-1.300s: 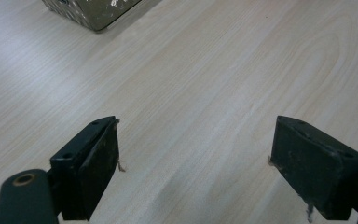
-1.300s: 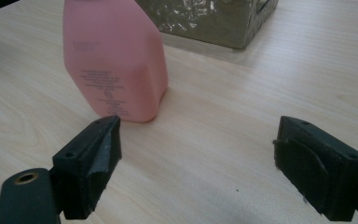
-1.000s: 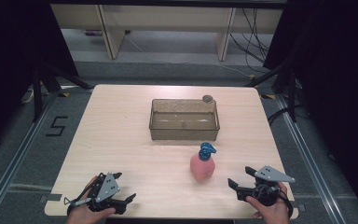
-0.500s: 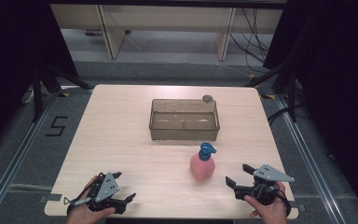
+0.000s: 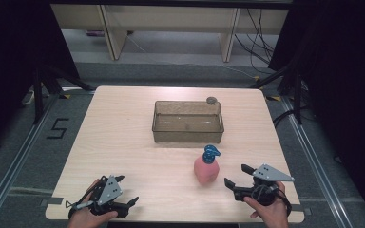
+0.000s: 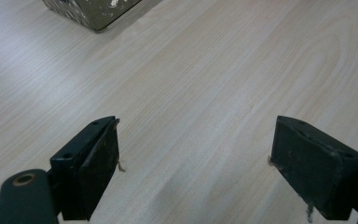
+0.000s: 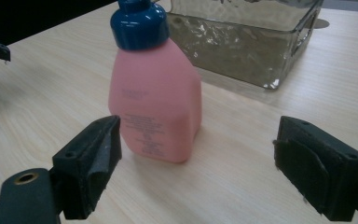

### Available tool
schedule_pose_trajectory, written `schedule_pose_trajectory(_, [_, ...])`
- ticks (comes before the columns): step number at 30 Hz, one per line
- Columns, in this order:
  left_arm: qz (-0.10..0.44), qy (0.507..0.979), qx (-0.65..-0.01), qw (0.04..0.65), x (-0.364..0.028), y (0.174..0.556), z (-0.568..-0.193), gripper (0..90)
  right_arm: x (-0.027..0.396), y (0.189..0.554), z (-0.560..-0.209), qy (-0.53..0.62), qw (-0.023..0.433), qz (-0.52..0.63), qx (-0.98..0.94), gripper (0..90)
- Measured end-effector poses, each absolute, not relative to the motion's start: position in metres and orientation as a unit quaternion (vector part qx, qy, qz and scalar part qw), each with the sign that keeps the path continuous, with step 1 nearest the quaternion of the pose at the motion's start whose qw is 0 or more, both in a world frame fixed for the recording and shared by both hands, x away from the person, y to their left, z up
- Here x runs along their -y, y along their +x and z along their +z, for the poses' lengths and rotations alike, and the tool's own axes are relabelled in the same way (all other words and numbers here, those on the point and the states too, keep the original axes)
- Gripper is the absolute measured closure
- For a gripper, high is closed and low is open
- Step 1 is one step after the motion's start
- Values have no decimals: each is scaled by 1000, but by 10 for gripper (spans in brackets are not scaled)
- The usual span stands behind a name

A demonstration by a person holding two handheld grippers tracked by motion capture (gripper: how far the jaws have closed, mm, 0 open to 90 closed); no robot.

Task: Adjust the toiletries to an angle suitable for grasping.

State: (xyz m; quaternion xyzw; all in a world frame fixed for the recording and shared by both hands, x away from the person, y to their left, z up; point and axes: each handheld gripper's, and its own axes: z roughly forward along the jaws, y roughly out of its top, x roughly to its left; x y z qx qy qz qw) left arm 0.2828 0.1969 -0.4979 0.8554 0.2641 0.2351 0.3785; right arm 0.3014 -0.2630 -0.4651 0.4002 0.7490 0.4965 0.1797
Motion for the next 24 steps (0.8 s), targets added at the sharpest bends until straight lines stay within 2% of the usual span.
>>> schedule_pose_trajectory(10, [237,854,-264,381,-197,283,-498,148,256,308,-459,377,187,498,-758,158])
schedule_pose_trajectory(15, [235,855,-264,379,-197,283,-498,148,248,310,-457,389,163,502,-755,159])
schedule_pose_trajectory(19, [232,855,-264,381,-197,283,-498,148,247,315,-457,367,184,502,-761,159])
schedule_pose_trajectory(22, [234,855,-264,380,-197,283,-498,148,239,315,-456,378,163,507,-758,161])
schedule_pose_trajectory(24, [230,856,-262,382,-197,283,-497,148,236,318,-456,365,170,510,-760,162])
